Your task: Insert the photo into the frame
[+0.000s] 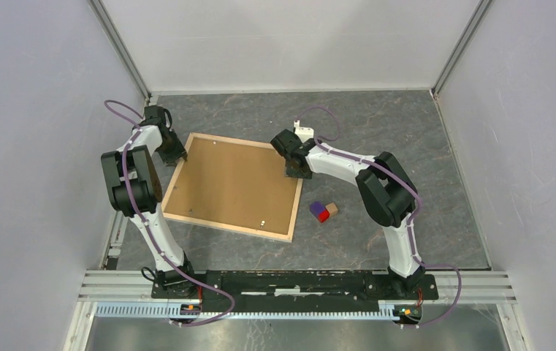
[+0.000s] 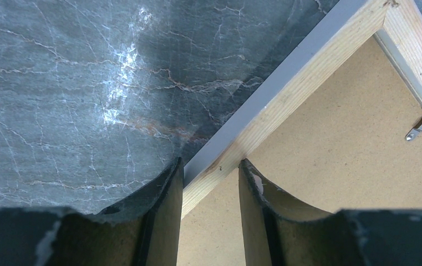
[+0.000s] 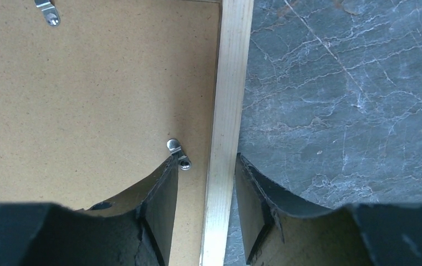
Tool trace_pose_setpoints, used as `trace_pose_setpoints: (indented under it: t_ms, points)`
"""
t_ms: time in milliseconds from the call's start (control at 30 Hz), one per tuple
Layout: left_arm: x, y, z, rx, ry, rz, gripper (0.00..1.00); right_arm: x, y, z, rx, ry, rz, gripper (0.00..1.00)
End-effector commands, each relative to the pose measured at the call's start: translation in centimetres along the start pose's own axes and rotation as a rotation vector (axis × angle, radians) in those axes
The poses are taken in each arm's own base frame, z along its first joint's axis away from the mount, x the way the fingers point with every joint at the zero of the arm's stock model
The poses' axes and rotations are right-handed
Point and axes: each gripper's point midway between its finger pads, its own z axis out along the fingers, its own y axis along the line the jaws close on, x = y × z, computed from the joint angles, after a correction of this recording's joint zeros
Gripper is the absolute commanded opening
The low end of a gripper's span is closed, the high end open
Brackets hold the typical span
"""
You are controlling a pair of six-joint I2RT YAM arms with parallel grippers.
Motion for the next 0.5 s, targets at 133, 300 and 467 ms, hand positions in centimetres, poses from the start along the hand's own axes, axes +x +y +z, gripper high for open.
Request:
trace_pose_setpoints:
  t_ms: [133, 300, 467]
  points:
    - [1.1, 0.5, 1.2, -0.058, 0.020, -0.087, 0.24, 0.9, -3.0, 1.2, 0.137, 0.048, -0.011, 0.44]
    - [1.2, 0.3, 1.3, -0.047, 0.026, -0.091, 0.24, 1.2, -3.3, 1.6, 0.125, 0.062, 0.013, 0.43]
    - [1.3, 0.1, 1.4, -0.039, 0.030, -0.095, 0.24, 0.9, -2.0, 1.9, 0.066, 0.064, -0.032, 0.51]
